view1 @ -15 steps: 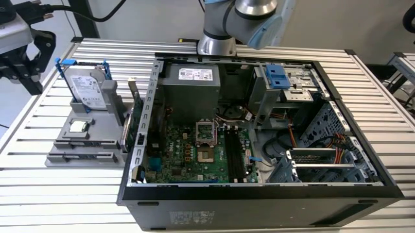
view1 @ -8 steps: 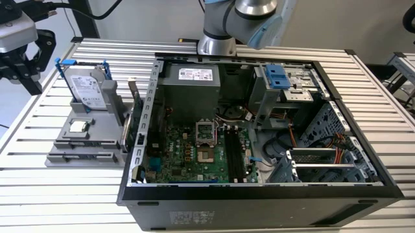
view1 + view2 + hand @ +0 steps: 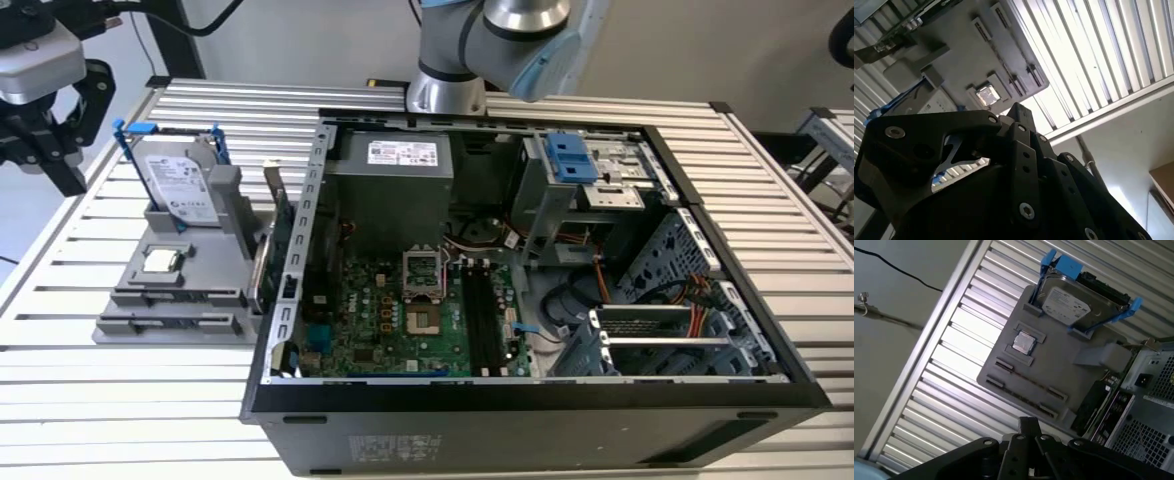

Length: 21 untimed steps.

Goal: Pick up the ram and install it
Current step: 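Pick up the ram and move it above insertion slot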

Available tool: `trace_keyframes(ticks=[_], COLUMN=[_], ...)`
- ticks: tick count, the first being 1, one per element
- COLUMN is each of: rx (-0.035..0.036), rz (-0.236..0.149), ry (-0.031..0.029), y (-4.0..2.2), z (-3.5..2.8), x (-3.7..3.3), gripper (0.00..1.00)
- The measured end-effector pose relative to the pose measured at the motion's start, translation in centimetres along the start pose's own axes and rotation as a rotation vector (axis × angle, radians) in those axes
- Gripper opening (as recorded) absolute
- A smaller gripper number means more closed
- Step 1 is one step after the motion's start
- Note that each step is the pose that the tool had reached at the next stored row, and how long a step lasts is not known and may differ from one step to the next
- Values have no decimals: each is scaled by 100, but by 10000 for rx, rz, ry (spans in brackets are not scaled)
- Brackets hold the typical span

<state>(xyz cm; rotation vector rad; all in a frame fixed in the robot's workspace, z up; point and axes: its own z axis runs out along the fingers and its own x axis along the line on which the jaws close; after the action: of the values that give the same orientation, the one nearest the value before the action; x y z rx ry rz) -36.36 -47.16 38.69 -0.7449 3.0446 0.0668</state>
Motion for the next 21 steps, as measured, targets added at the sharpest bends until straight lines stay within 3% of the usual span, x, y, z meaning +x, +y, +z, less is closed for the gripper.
trace_keyframes(ticks=[21], rx=[-20], rz=[-1210], ry=[49], y=[0], z=[0], x=[0], gripper=[0])
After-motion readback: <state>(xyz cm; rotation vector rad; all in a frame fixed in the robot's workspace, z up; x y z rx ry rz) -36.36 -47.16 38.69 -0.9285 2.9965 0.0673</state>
